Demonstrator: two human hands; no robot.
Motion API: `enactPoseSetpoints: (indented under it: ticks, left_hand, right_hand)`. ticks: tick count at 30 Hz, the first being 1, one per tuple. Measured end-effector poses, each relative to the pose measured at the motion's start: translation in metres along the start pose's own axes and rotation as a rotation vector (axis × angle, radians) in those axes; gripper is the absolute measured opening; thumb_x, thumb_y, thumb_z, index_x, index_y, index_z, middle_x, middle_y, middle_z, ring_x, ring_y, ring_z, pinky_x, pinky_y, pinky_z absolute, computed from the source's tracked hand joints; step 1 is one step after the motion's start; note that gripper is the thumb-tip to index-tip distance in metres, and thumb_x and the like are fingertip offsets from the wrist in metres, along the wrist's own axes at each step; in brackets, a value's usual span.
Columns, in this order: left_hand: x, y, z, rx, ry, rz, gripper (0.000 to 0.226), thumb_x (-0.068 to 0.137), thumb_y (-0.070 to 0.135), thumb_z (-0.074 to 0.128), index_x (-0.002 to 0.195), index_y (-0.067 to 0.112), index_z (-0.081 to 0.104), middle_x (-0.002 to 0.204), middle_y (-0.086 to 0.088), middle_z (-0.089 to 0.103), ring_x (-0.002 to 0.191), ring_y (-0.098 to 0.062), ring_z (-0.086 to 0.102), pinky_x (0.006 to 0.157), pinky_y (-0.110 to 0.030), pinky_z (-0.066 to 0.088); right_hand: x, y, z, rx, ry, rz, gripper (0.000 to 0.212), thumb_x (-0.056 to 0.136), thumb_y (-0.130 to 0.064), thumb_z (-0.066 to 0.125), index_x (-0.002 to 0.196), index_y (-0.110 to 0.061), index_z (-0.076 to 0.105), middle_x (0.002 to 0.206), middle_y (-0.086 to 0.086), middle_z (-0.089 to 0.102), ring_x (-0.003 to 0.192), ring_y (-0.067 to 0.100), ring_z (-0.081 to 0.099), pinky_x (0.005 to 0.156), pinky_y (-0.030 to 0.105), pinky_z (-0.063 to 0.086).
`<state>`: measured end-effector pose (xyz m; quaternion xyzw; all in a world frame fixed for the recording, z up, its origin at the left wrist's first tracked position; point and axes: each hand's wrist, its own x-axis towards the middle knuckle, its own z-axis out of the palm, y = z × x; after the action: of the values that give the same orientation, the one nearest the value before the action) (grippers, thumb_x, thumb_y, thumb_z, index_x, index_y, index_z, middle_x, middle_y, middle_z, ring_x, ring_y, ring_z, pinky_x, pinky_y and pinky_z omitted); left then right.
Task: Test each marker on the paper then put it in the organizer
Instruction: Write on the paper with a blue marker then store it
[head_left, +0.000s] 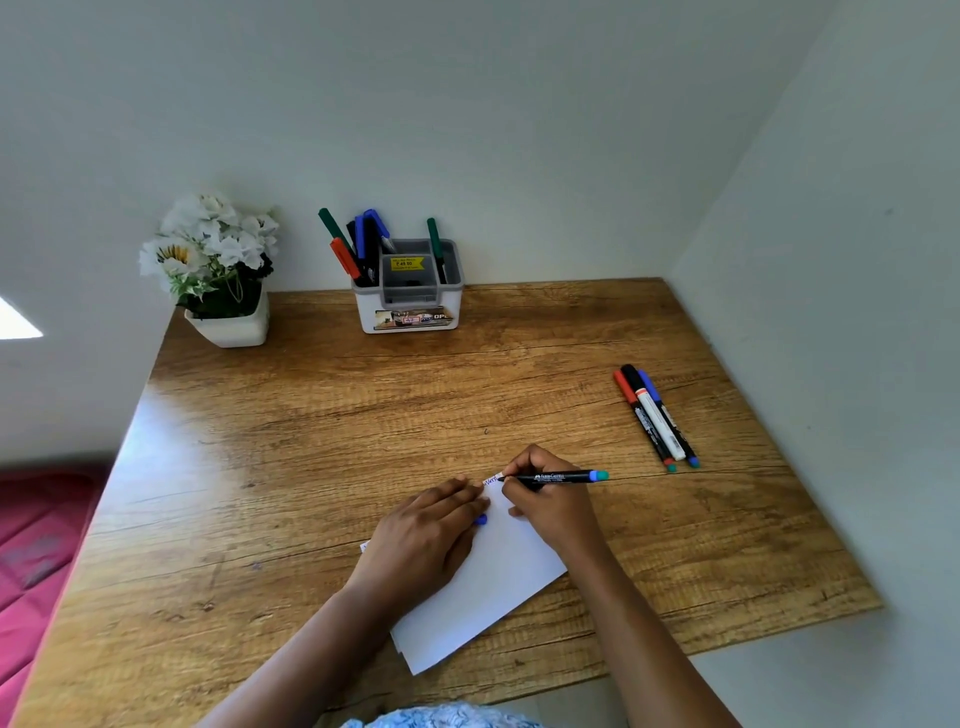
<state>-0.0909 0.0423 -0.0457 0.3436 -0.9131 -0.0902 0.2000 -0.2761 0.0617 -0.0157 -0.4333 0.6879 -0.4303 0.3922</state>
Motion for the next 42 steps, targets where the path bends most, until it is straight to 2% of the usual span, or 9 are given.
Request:
enactPoseSetpoints:
  ticks: [7, 22, 26, 29, 33, 35, 37, 40, 42]
  left_hand:
    - [0.0, 0.0, 0.0, -0.007, -0.005, -0.005, 0.041, 0.093, 0.038, 0.039, 0.118, 0.022, 0.067, 0.124, 0.007, 0.064, 0.119, -0.013, 0.057, 0.089, -0.028, 0.05]
    - [0.001, 0.001, 0.001, -0.036, 0.022, -0.004, 0.04, 0.094, 0.037, 0.039, 0.118, 0.022, 0.067, 0.124, 0.007, 0.063, 0.12, -0.013, 0.056, 0.09, -0.028, 0.05]
    - [0.002, 0.002, -0.002, -0.043, 0.019, 0.005, 0.039, 0.093, 0.035, 0.04, 0.116, 0.022, 0.068, 0.124, 0.007, 0.064, 0.118, -0.012, 0.057, 0.089, -0.027, 0.05]
    - [0.004, 0.003, -0.007, -0.037, 0.001, 0.005, 0.038, 0.091, 0.034, 0.04, 0.115, 0.024, 0.069, 0.121, 0.009, 0.065, 0.114, -0.01, 0.06, 0.084, -0.024, 0.052]
    - [0.015, 0.009, -0.026, -0.08, 0.013, -0.078, 0.035, 0.091, 0.032, 0.039, 0.114, 0.026, 0.064, 0.111, 0.008, 0.069, 0.095, -0.012, 0.067, 0.07, -0.023, 0.053]
    - [0.022, 0.012, -0.035, -0.207, 0.075, -0.205, 0.026, 0.094, 0.033, 0.04, 0.114, 0.03, 0.057, 0.101, 0.009, 0.07, 0.08, -0.012, 0.066, 0.067, -0.026, 0.052]
    - [0.032, 0.015, -0.045, -0.47, 0.161, -0.406, 0.013, 0.098, 0.031, 0.045, 0.109, 0.031, 0.052, 0.096, 0.013, 0.07, 0.075, -0.009, 0.067, 0.065, -0.031, 0.053]
    - [0.049, 0.028, -0.063, -1.217, 0.293, -0.766, 0.006, 0.099, 0.018, 0.048, 0.103, 0.017, 0.053, 0.104, 0.001, 0.073, 0.094, -0.012, 0.069, 0.085, -0.034, 0.051]
    - [0.06, 0.035, -0.076, -1.634, 0.396, -0.91, 0.007, 0.1, 0.012, 0.044, 0.098, 0.012, 0.051, 0.108, -0.009, 0.071, 0.096, -0.018, 0.069, 0.091, -0.034, 0.048]
  right_hand:
    - [0.0, -0.001, 0.0, 0.002, 0.016, 0.007, 0.005, 0.079, -0.003, 0.066, 0.079, -0.006, 0.063, 0.07, -0.003, 0.063, 0.062, 0.0, 0.062, 0.057, 0.024, 0.058]
    - [-0.001, -0.002, 0.0, 0.024, 0.034, 0.028, 0.01, 0.08, -0.002, 0.064, 0.075, -0.01, 0.061, 0.069, 0.0, 0.063, 0.061, 0.004, 0.062, 0.054, 0.021, 0.055]
    - [0.005, -0.007, -0.009, 0.244, 0.094, 0.079, 0.01, 0.084, 0.003, 0.06, 0.078, -0.005, 0.062, 0.067, 0.004, 0.059, 0.056, 0.005, 0.057, 0.053, 0.023, 0.055]
    - [0.009, -0.015, -0.015, 0.423, 0.055, 0.137, 0.011, 0.085, 0.006, 0.058, 0.084, -0.005, 0.059, 0.065, 0.005, 0.055, 0.055, 0.01, 0.05, 0.05, 0.024, 0.053]
    - [0.006, -0.028, -0.018, 0.449, 0.015, 0.114, 0.016, 0.085, 0.005, 0.059, 0.083, -0.01, 0.053, 0.062, 0.005, 0.051, 0.053, 0.013, 0.048, 0.048, 0.026, 0.05]
    - [0.002, -0.038, -0.02, 0.432, 0.016, 0.069, 0.016, 0.085, 0.003, 0.061, 0.083, -0.012, 0.056, 0.064, 0.003, 0.055, 0.055, 0.012, 0.051, 0.05, 0.026, 0.05]
    - [-0.003, -0.05, -0.021, 0.435, -0.012, 0.022, 0.014, 0.086, 0.002, 0.06, 0.087, -0.011, 0.062, 0.07, 0.0, 0.061, 0.063, 0.011, 0.057, 0.054, 0.026, 0.052]
    - [-0.013, -0.065, -0.021, 0.488, -0.096, -0.035, 0.02, 0.092, -0.001, 0.05, 0.092, -0.01, 0.068, 0.079, 0.005, 0.067, 0.073, 0.015, 0.062, 0.056, 0.03, 0.054]
    - [-0.018, -0.075, -0.021, 0.509, -0.098, -0.066, 0.025, 0.094, -0.003, 0.045, 0.089, -0.01, 0.069, 0.077, 0.008, 0.068, 0.071, 0.018, 0.063, 0.058, 0.033, 0.055]
